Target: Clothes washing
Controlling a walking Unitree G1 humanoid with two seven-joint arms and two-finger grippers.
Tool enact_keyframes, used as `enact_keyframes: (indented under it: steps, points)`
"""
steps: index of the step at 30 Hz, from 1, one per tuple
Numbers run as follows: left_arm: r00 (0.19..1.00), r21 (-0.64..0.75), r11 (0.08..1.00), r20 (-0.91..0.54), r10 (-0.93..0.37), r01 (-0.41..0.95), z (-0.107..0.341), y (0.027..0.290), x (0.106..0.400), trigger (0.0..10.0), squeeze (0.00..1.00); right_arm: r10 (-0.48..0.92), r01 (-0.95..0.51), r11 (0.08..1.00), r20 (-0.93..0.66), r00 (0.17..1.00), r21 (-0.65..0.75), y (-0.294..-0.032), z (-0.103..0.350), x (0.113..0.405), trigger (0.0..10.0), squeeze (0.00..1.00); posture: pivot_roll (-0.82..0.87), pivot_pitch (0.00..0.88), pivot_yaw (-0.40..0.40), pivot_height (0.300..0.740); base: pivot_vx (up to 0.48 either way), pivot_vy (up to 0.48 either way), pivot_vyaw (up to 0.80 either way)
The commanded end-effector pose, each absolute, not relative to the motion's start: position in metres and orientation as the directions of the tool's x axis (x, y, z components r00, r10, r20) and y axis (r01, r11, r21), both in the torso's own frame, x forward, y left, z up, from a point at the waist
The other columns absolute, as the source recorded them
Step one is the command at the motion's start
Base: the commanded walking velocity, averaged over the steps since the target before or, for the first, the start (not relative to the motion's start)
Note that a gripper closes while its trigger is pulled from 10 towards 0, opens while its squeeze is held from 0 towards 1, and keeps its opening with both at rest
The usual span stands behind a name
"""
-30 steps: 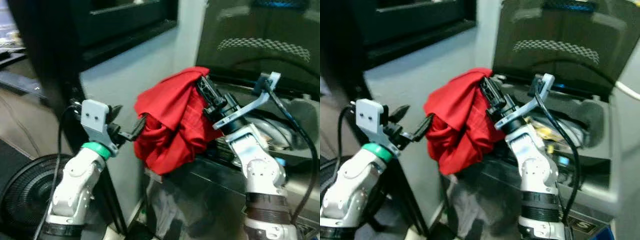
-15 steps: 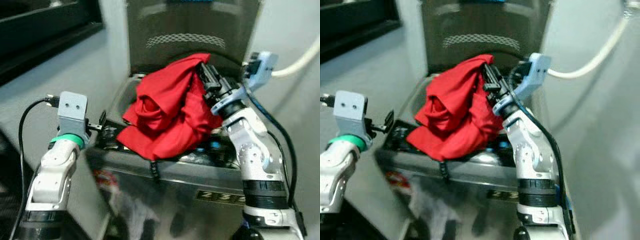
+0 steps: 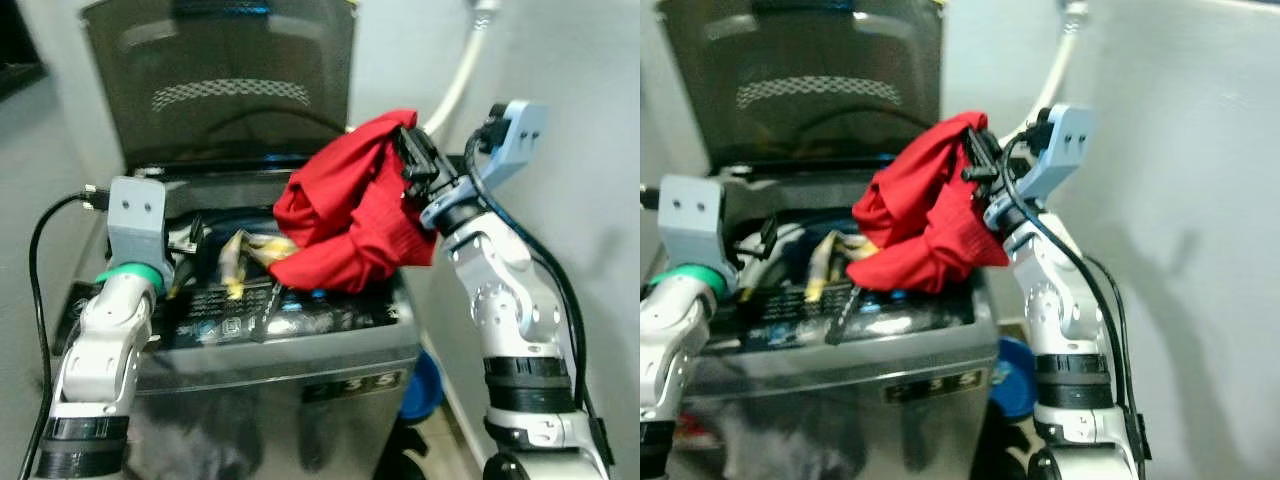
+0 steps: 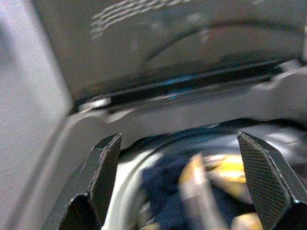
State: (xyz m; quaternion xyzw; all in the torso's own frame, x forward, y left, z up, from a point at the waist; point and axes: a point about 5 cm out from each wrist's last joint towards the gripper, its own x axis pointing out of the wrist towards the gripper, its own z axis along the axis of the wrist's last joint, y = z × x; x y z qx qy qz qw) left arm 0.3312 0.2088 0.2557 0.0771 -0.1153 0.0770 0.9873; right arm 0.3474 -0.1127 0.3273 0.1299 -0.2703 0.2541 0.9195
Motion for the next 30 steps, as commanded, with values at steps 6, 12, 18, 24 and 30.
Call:
enact_keyframes:
  steps: [6,12,18,24,30]
  points:
    - [0.962,0.102,0.977,0.218,0.162,-0.187,0.251,0.212,0.326,10.0,0.00,0.410,-0.530,0.848,0.607,0.681,0.022,-0.103,0.345,0.344,10.0,0.00,0.09,0.000,0.044,0.740,0.000,0.000,-0.27]
    - [0.960,0.090,0.976,0.217,0.176,-0.199,0.252,0.214,0.325,10.0,0.00,0.405,-0.520,0.854,0.610,0.681,0.014,-0.104,0.347,0.346,10.0,0.00,0.09,0.000,0.042,0.740,0.000,0.000,0.00]
    - [0.953,0.089,0.978,0.258,0.159,-0.188,0.256,0.211,0.321,10.0,0.00,0.430,-0.541,0.841,0.590,0.683,0.013,-0.100,0.339,0.346,10.0,0.00,0.10,0.000,0.035,0.740,0.000,0.000,0.00]
    - [0.950,0.073,0.984,0.283,0.133,-0.160,0.261,0.205,0.320,10.0,0.00,0.446,-0.548,0.836,0.575,0.685,0.004,-0.094,0.334,0.346,10.0,0.00,0.10,0.000,0.036,0.740,0.000,0.000,0.00]
    - [0.952,0.054,0.988,0.279,0.127,-0.147,0.261,0.203,0.319,10.0,0.00,0.442,-0.545,0.838,0.576,0.688,0.008,-0.094,0.334,0.348,10.0,0.00,0.10,0.000,0.031,0.740,0.000,0.080,0.00]
